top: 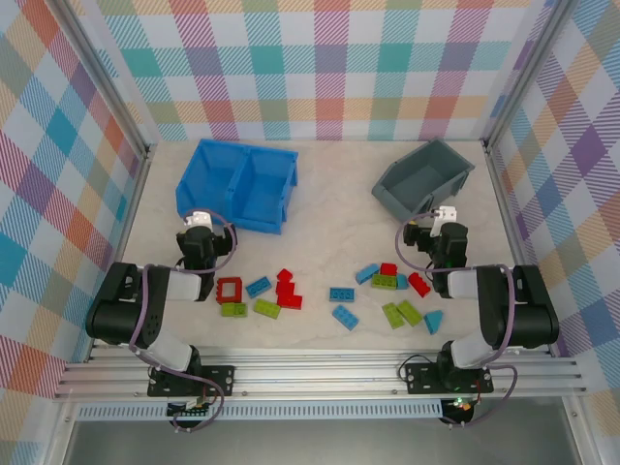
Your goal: Sort the legos into containers by color
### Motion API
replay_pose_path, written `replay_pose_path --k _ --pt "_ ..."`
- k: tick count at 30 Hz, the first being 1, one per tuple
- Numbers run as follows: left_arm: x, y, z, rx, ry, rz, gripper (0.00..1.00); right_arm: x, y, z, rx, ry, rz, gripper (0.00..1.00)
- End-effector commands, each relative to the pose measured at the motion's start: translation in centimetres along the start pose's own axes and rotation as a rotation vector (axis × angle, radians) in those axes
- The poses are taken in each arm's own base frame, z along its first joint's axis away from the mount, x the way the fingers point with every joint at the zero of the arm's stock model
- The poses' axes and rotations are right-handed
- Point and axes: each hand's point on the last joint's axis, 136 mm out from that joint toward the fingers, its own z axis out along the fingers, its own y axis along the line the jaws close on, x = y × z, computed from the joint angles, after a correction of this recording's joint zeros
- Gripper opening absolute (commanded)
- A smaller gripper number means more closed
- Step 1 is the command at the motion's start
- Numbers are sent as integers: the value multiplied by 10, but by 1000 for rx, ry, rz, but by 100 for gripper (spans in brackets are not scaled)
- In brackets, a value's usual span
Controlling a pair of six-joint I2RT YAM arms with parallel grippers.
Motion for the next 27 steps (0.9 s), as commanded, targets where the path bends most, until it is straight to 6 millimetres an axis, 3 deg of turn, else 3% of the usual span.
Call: replay_pose_path --k 1,21,25,27 --pt "-6 7 0 -14 -27 -20 100 -9 2 3 -16 -22 15 100" --pt "-7 6 -1 -9 -32 -22 100 -10 2 3 -15 -29 15 100" --pt "-38 4 -24 -11 -60 -4 100 -33 -9 -13 59 -2 35 100" --pt "-65 7 -45 -23 -102 -35 100 -67 -12 -34 79 -69 61 100"
